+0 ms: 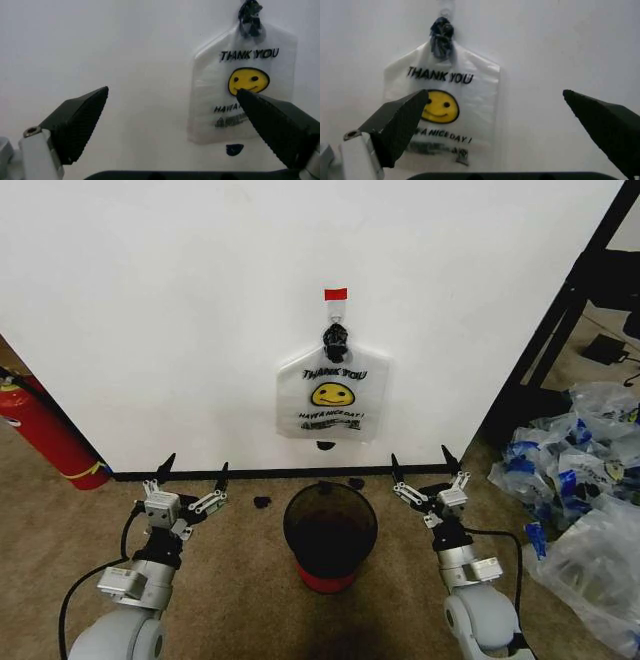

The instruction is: Pick up the garbage bag from the wall and place it over the trash bin.

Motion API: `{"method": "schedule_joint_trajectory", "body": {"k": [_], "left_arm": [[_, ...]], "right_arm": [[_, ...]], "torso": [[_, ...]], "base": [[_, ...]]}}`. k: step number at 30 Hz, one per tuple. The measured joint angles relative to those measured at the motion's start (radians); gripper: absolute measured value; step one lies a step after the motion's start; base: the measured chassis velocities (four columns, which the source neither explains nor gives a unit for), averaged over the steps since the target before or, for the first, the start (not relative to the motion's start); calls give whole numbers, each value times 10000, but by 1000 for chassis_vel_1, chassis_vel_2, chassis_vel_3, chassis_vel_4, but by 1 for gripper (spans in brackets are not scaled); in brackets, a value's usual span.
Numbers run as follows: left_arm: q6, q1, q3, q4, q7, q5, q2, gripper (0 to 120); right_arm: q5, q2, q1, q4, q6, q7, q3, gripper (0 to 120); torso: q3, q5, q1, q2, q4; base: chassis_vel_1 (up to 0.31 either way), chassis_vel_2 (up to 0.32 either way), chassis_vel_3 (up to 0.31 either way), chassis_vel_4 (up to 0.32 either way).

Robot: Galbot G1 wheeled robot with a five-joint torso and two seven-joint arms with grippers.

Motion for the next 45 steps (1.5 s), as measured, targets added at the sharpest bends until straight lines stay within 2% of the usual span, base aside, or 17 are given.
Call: {"method": "schedule_joint_trajectory", "body": {"k": [2,4,5,6,8,10,12,20,22,31,38,45], "left_arm": [[-52,-11,74,91,-33,67,-26,100],[-124,8,159,164,-47,132,-64,100],[-135,16,170,170,-48,143,-71,100],[-165,53,192,181,-49,180,-87,100],[-169,56,193,181,-50,183,-88,100],[-186,69,189,181,-53,196,-104,100],[-192,72,172,172,-66,201,-120,100],[-290,213,40,108,-145,228,-167,100],[-323,269,-17,-4,-169,260,-231,100],[-414,301,-251,-97,-297,251,-295,100],[-483,308,-276,53,-365,257,-361,100],[-502,307,-285,64,-374,267,-378,100]], "right_arm": [[1524,-119,719,-540,-247,-179,-440,100],[4170,-419,1506,-1001,-849,-905,-1295,100],[4651,-464,1641,-1099,-924,-1074,-1452,100],[6429,-596,2164,-1558,-1113,-1769,-1967,100],[6699,-614,2260,-1648,-1148,-1888,-2044,100],[8465,-699,2912,-2261,-1535,-2573,-2673,100],[9576,-631,3313,-2527,-1848,-2706,-3065,100],[11076,-48,4757,-3377,-2094,-2871,-3531,100],[11601,12,5588,-4105,-2078,-2958,-3772,100],[12365,283,7339,-6117,-2144,-3882,-3877,100],[12443,422,7782,-6711,-2260,-4310,-3755,99],[12432,555,7993,-7087,-2337,-4654,-3623,77]], "torso": [[1,2,1,0,3],[1,-1,1,0,8],[1,-1,1,0,8],[1,1,1,0,10],[1,2,1,-1,9],[2,1,1,-1,5],[1,-1,1,-1,3],[1,0,1,0,3],[1,0,1,-1,5],[1,3,1,-1,4],[1,0,1,-1,4],[0,1,1,-1,3]], "base": [[0,0,0,0],[0,0,0,0],[0,0,0,0],[0,0,0,0],[0,0,0,0],[0,0,0,0],[0,0,0,0],[0,0,0,0],[0,0,0,0],[0,0,0,0],[0,0,0,0],[0,0,0,0]]}}
